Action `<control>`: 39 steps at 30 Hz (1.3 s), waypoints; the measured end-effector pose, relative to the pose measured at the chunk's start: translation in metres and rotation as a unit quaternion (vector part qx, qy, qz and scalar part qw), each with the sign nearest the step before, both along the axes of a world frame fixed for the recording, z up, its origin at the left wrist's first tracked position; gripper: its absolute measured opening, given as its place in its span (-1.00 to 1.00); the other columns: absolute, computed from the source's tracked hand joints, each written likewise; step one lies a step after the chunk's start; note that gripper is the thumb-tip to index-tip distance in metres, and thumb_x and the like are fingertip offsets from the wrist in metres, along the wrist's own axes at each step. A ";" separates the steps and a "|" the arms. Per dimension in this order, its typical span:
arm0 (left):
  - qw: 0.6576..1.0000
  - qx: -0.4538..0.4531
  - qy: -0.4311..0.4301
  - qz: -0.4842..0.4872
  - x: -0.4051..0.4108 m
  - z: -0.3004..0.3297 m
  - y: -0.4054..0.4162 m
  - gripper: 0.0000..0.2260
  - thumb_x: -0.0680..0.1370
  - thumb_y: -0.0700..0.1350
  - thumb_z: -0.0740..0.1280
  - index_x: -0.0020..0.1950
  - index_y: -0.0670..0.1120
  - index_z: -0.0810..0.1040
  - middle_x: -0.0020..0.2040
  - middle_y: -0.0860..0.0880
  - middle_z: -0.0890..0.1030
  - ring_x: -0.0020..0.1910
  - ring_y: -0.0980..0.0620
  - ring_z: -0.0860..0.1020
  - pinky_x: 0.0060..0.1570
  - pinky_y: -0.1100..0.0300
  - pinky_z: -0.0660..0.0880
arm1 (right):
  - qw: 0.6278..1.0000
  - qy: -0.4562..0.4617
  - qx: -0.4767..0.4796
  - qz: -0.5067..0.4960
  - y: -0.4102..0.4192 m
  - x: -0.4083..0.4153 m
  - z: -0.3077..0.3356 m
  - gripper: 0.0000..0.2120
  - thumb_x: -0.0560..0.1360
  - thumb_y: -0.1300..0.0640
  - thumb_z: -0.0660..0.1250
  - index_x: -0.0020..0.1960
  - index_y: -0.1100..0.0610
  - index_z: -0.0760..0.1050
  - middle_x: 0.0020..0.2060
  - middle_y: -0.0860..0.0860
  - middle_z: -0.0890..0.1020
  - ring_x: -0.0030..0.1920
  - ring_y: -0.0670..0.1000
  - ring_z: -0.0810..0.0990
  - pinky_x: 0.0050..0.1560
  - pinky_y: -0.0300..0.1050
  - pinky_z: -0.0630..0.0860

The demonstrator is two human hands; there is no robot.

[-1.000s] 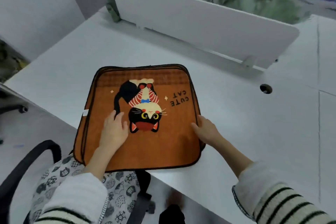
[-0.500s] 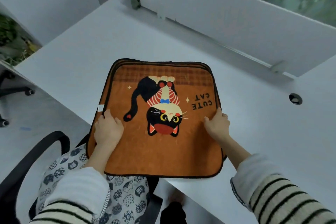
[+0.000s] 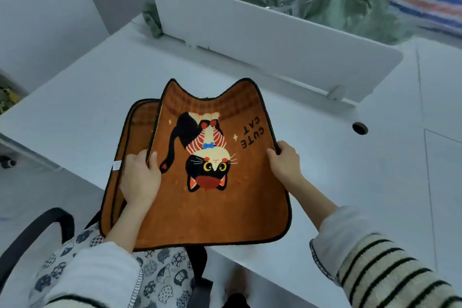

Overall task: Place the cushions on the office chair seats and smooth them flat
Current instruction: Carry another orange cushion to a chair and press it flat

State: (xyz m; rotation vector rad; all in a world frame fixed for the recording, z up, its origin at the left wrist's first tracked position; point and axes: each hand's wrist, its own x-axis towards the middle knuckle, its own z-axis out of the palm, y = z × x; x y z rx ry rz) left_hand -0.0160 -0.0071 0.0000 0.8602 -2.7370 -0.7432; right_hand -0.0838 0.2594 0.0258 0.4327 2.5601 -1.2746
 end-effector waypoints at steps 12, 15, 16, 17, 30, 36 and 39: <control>0.936 0.160 0.102 -0.296 0.073 0.099 0.235 -0.70 0.63 -0.06 0.11 0.22 -0.17 0.50 0.10 -0.15 0.59 0.11 -0.20 0.51 0.02 0.06 0.40 | 0.955 0.141 -0.069 -0.252 0.209 0.224 0.114 -0.67 0.56 0.21 0.15 0.28 0.03 0.47 0.10 0.07 0.62 0.04 0.11 0.62 0.14 0.12 0.57; 0.888 0.215 0.105 -0.393 0.144 0.122 0.312 -0.72 0.63 -0.07 0.11 0.15 -0.17 0.53 0.04 -0.15 0.60 0.03 -0.18 0.54 -0.07 0.14 0.39 | 0.927 0.165 -0.064 -0.331 0.265 0.341 0.136 -0.67 0.56 0.24 0.15 0.28 0.07 0.48 0.12 0.08 0.62 0.06 0.09 0.61 0.15 0.09 0.56; 0.877 0.230 0.106 -0.408 0.159 0.127 0.328 -0.73 0.63 -0.07 0.11 0.15 -0.17 0.53 0.05 -0.15 0.60 0.03 -0.16 0.54 -0.06 0.15 0.38 | 0.921 0.165 -0.077 -0.344 0.276 0.366 0.141 -0.67 0.56 0.24 0.15 0.29 0.09 0.47 0.12 0.08 0.61 0.05 0.07 0.61 0.12 0.04 0.57; 0.863 0.235 0.105 -0.434 0.181 0.134 0.349 -0.73 0.63 -0.08 0.11 0.16 -0.17 0.53 0.06 -0.15 0.60 0.02 -0.15 0.53 -0.05 0.15 0.37 | 0.911 0.166 -0.085 -0.367 0.289 0.403 0.148 -0.66 0.56 0.25 0.16 0.30 0.10 0.47 0.11 0.07 0.61 0.04 0.05 0.62 0.06 -0.04 0.59; 0.627 0.358 0.062 -0.689 0.504 0.199 0.614 -0.78 0.63 -0.04 0.10 0.00 -0.05 0.52 -0.17 0.02 0.57 -0.19 0.05 0.51 -0.16 0.20 0.41 | 0.669 0.282 -0.098 -0.681 0.425 0.810 0.212 -0.74 0.55 0.37 0.11 0.14 0.17 0.47 -0.13 0.10 0.62 -0.21 0.06 0.62 -0.15 0.01 0.62; 0.576 0.349 0.043 -0.738 0.616 0.185 0.720 -0.71 0.63 0.01 0.10 0.08 -0.12 0.53 -0.07 -0.04 0.60 -0.04 -0.04 0.54 0.03 0.07 0.46 | 0.608 0.297 -0.075 -0.732 0.502 0.918 0.200 -0.82 0.59 0.21 0.19 0.13 0.22 0.50 -0.14 0.14 0.63 -0.21 0.10 0.62 -0.13 -0.01 0.59; 0.580 0.348 0.039 -0.736 0.660 0.169 0.779 -0.65 0.62 0.07 0.09 0.24 -0.09 0.49 0.14 -0.01 0.57 0.13 -0.05 0.52 0.23 -0.02 0.42 | 0.611 0.284 -0.072 -0.736 0.560 0.959 0.189 -0.85 0.59 0.26 0.16 0.07 0.17 0.49 -0.24 0.06 0.60 -0.29 0.01 0.59 -0.31 -0.17 0.57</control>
